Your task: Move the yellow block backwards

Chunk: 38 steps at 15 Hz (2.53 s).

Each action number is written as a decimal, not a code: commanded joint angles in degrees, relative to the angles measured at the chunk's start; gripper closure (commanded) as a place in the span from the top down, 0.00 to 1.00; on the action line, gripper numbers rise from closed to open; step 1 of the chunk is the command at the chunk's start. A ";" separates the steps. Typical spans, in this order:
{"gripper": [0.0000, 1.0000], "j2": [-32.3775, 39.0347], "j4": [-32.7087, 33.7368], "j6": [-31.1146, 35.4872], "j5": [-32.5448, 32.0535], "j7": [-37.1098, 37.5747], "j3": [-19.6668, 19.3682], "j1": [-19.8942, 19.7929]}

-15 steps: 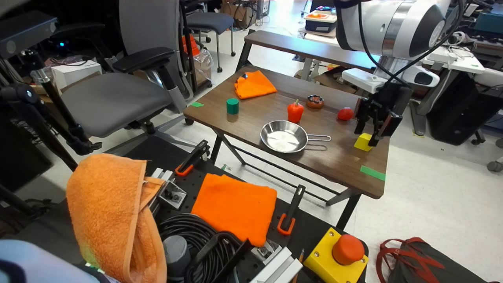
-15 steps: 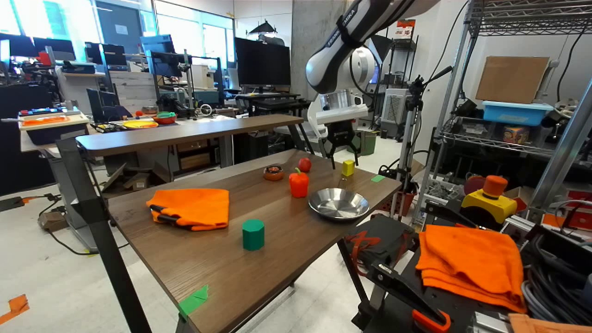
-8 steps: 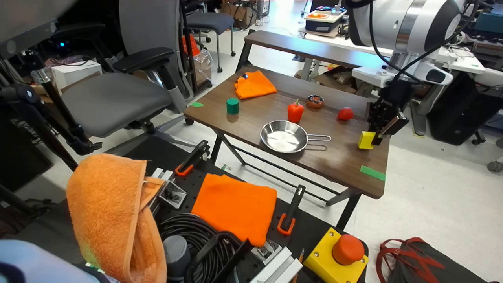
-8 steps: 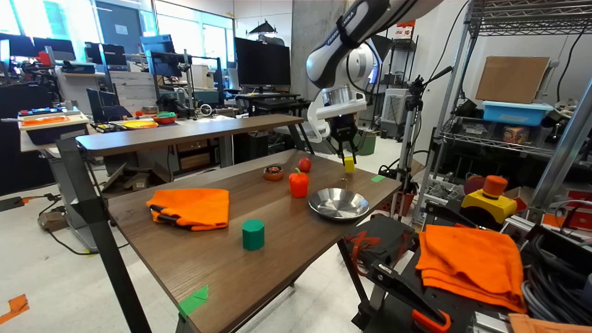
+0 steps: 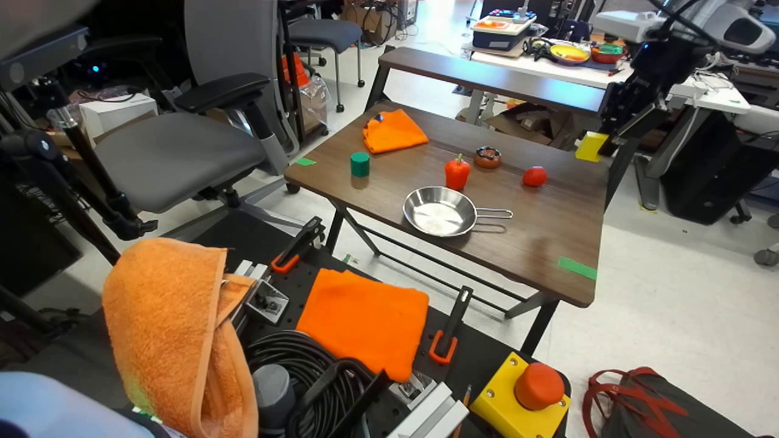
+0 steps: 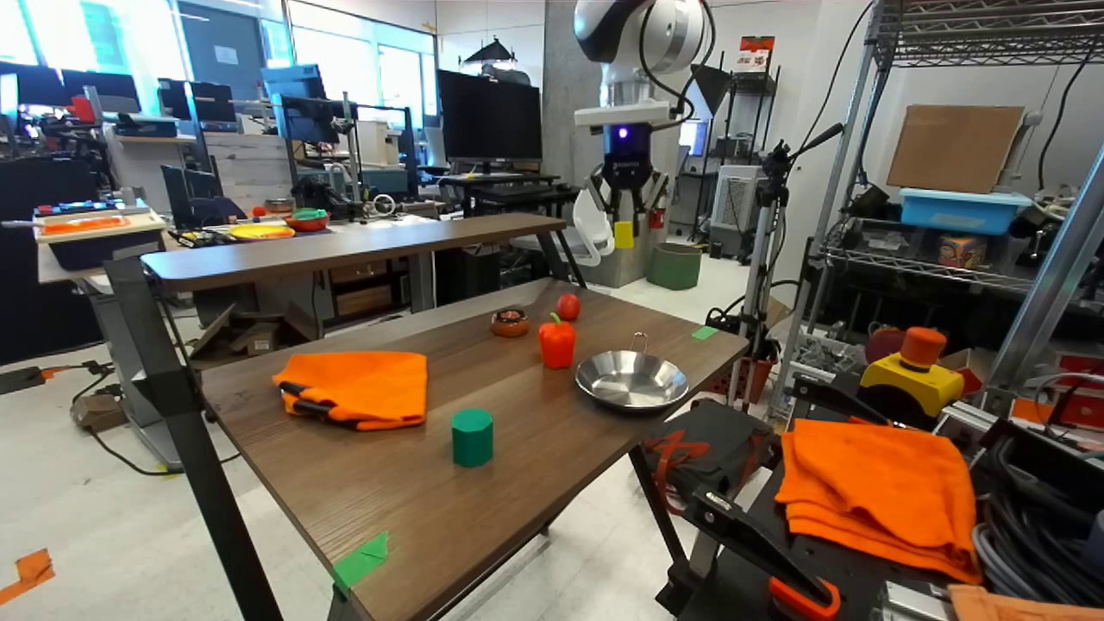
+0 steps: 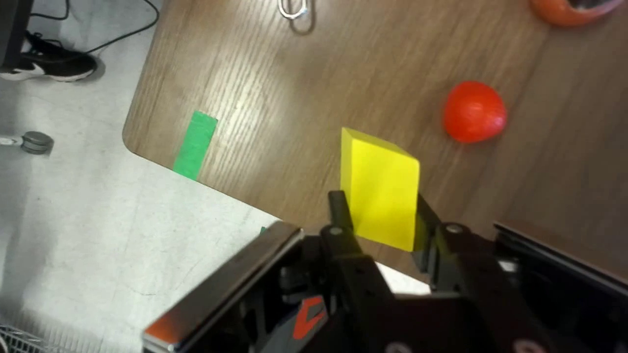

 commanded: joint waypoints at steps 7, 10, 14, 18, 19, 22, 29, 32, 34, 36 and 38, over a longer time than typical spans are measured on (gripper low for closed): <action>0.08 14.87 22.61 3.10 0.88 18.31 1.53 -3.81; 0.08 18.07 25.61 4.03 0.21 23.80 1.79 -3.77; 0.08 21.04 29.67 3.76 0.18 29.45 3.08 -3.75; 0.08 23.10 32.30 3.80 0.00 33.99 4.52 -3.55; 0.08 23.35 32.23 4.01 -0.15 35.23 4.67 -3.51; 0.08 23.32 30.29 4.79 -0.38 38.10 4.92 -3.47; 0.08 25.03 29.68 5.47 -2.21 43.28 4.13 -3.35; 0.08 25.76 29.71 5.23 -3.41 45.62 3.72 -3.64; 0.08 26.19 29.76 4.82 -4.14 46.76 3.66 -3.81; 0.58 26.46 29.83 4.50 -4.02 47.37 4.08 -4.09; 0.71 26.37 30.04 4.36 -3.09 47.07 5.23 -4.49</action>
